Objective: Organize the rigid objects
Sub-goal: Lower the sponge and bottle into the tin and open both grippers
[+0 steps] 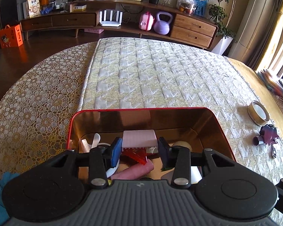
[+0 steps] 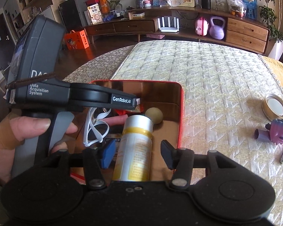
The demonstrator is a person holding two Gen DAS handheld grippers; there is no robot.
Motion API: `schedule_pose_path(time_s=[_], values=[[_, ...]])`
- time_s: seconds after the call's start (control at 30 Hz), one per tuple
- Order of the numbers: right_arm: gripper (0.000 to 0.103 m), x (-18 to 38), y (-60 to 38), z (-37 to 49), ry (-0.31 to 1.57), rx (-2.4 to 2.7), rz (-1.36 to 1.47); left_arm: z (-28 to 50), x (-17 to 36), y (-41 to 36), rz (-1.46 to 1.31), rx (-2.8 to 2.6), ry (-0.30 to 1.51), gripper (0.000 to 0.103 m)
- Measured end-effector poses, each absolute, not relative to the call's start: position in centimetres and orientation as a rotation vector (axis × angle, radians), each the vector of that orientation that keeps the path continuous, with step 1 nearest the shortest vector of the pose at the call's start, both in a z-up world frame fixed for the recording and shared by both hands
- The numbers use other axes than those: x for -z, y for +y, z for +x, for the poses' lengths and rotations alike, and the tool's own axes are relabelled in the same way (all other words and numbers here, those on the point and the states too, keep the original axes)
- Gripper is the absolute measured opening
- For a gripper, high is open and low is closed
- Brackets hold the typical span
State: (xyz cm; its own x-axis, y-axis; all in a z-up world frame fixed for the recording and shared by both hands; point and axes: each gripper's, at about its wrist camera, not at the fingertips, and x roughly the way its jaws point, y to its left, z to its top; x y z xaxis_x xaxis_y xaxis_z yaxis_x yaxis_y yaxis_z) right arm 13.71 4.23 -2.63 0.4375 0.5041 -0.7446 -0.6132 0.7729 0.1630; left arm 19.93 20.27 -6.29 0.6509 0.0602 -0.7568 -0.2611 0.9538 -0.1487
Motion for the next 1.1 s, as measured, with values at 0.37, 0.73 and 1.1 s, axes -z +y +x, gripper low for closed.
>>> schedule_pose_path(time_s=[0.37,0.73,1.1], values=[[0.065,1.0,2.9,12.2,0.846,-0.728,-0.108,17.4,3.9,18.8,-0.224,-0.173,0.785,0.053],[0.082,-1.0,-0.7,10.6,0.800,-0.732,-0.088,14.5,1.9,16.5,-0.217,-0.153,0.750,0.066],[0.100,-2.2,-6.6,9.7,0.741,-0.711,-0.079,12.8,0.7,12.6,-0.177,-0.105,0.717,0.073]])
